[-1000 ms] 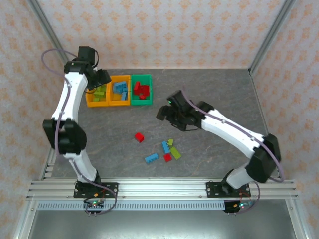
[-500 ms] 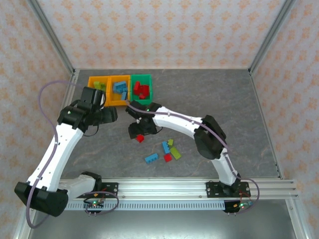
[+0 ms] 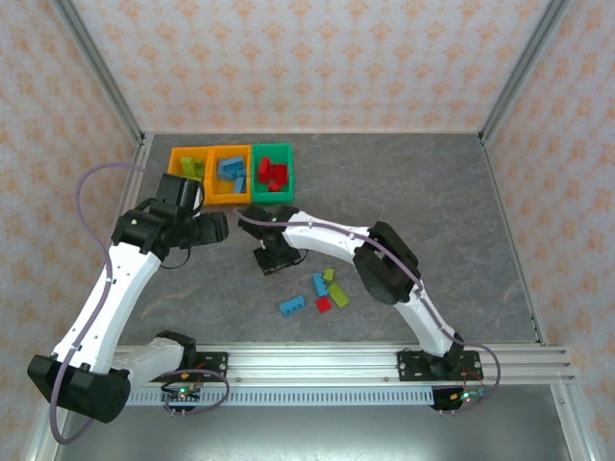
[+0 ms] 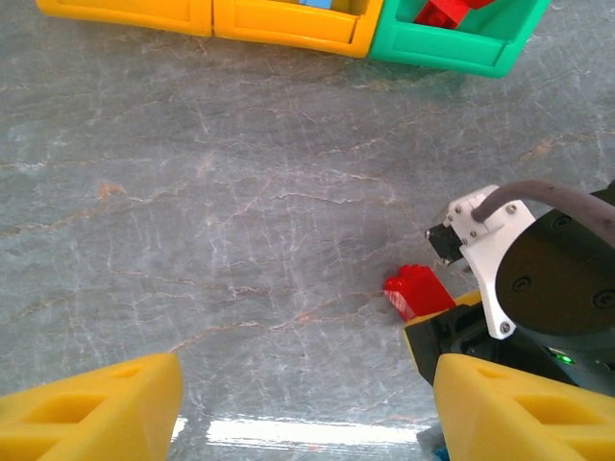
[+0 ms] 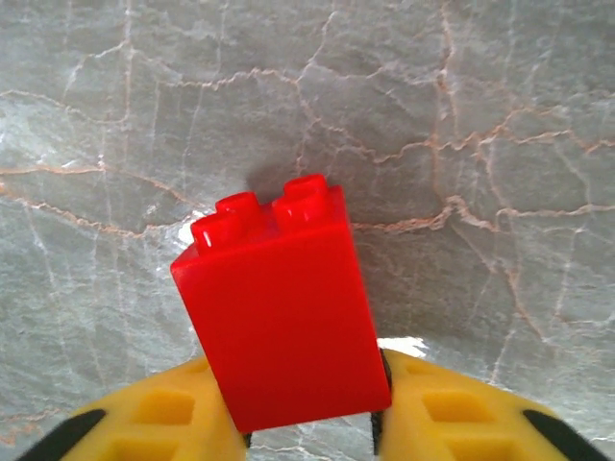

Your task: Sort the legos into containers by color

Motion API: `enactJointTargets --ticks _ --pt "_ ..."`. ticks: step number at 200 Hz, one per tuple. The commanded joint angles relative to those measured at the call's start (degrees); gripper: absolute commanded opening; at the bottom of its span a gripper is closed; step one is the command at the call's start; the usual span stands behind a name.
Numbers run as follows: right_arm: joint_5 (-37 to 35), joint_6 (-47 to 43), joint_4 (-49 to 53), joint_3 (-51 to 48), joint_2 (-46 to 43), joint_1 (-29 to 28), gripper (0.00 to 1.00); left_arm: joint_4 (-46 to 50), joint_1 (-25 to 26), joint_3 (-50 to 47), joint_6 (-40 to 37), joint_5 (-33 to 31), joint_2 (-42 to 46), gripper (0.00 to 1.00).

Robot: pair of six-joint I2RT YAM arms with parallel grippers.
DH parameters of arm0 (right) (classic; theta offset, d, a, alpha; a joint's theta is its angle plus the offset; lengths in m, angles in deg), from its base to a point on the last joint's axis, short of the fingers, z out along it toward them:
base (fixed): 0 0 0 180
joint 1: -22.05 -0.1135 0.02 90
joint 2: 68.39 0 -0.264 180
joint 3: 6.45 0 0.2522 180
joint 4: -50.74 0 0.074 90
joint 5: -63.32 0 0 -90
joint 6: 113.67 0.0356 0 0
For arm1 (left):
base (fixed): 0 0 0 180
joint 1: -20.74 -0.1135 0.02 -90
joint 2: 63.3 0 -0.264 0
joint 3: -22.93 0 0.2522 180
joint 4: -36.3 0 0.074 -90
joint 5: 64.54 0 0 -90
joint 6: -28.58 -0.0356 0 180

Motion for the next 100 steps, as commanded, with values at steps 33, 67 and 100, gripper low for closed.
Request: enactJointTargets --ticks 33,67,100 --pt "-5.90 5.71 -4.68 -2.95 -12.96 2.09 0.24 -1.06 -0.19 -0.44 0.64 -0.06 1.03 0.71" --pt "-3.63 11.64 -11.24 0.73 -12.03 8.49 0.25 -1.30 -0.19 -0.04 1.47 1.03 0.76 0.72" --pt "-5.24 11.80 -10.05 15.30 -1.81 12.51 0.25 -0.85 -0.18 -0.02 1.86 1.99 0.52 0.72"
